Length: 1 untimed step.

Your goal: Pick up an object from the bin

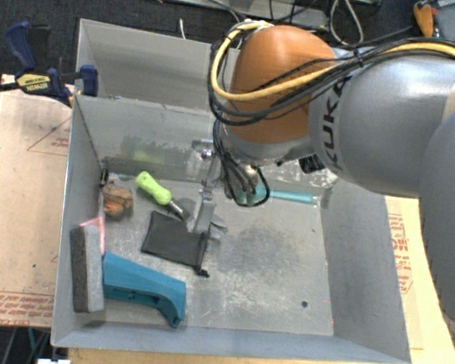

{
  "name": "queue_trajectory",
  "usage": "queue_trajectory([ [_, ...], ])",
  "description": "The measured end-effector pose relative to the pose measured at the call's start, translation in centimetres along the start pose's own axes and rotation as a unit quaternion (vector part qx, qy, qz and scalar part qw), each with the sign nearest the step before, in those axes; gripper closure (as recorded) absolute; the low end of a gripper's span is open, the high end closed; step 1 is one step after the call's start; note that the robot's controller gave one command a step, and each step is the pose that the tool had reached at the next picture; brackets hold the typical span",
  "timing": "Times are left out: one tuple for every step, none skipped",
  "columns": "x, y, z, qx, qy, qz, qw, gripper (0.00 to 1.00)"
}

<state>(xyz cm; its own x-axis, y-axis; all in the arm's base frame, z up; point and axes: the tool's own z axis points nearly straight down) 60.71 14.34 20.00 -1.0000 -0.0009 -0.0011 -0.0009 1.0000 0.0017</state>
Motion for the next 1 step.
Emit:
queue_trajectory([
  [0.36,-2.34,5.36,-0.001,-0.0019,0.029,0.9996,0.00],
])
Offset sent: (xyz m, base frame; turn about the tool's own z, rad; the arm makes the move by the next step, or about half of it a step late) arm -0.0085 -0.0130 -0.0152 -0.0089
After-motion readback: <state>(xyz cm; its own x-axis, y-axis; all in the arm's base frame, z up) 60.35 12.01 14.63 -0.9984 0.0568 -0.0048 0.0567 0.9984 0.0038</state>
